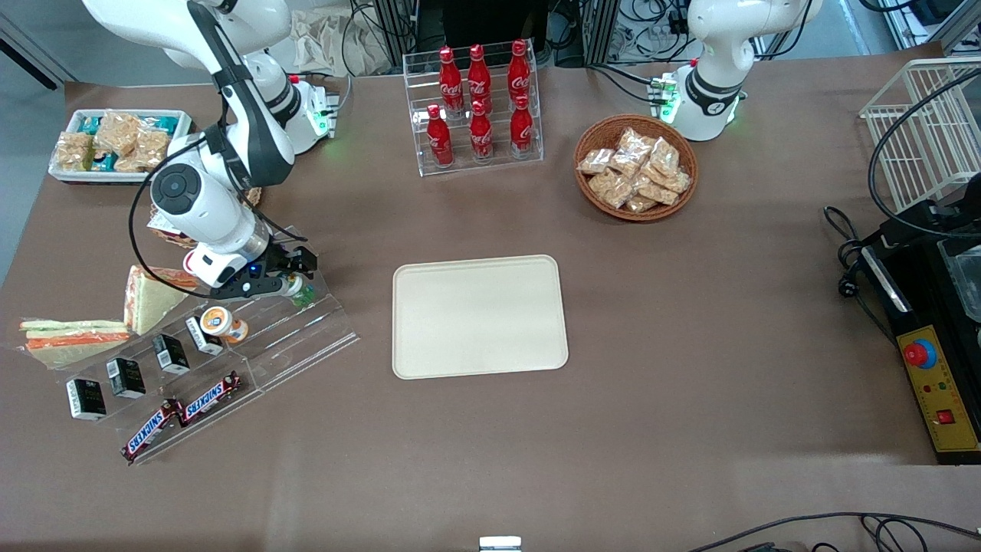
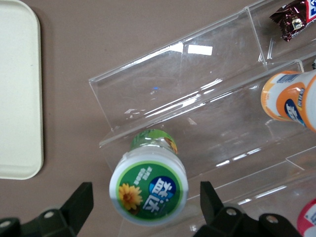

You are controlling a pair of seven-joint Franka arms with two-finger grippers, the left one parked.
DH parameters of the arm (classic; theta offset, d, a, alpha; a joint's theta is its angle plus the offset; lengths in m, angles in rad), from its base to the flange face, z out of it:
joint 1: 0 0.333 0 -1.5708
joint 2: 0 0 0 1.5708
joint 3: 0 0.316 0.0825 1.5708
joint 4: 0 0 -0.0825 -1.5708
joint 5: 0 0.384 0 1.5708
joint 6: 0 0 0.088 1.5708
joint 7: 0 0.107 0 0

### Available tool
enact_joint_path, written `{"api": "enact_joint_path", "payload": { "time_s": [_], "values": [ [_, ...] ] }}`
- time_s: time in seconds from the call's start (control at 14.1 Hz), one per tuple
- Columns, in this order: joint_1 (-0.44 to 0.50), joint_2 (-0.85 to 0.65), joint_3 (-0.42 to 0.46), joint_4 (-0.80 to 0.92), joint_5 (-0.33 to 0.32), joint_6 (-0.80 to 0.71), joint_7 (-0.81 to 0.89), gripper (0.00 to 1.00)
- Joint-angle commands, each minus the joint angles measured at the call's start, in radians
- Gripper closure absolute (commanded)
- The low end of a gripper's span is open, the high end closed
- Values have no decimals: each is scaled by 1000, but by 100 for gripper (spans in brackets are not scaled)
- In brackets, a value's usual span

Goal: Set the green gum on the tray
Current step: 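Close the right gripper on the green gum bottle's cap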

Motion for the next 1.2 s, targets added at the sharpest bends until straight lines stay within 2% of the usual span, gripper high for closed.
{"api": "enact_joint_path", "payload": {
  "time_s": [0.0, 0.07, 0.14, 0.21, 0.57, 0.92, 1.13],
  "values": [
    [9, -11, -7, -19, -16, 20, 13, 57],
    [9, -10, -7, -19, -16, 20, 13, 65],
    [9, -10, -7, -19, -16, 18, 13, 66],
    [9, -11, -7, -19, -16, 17, 13, 73],
    [7, -40, -7, 39, -16, -49, 14, 74],
    [4, -33, -10, 421, -15, -473, 22, 73],
    [1, -30, -11, 619, -16, -658, 24, 73]
  ]
}}
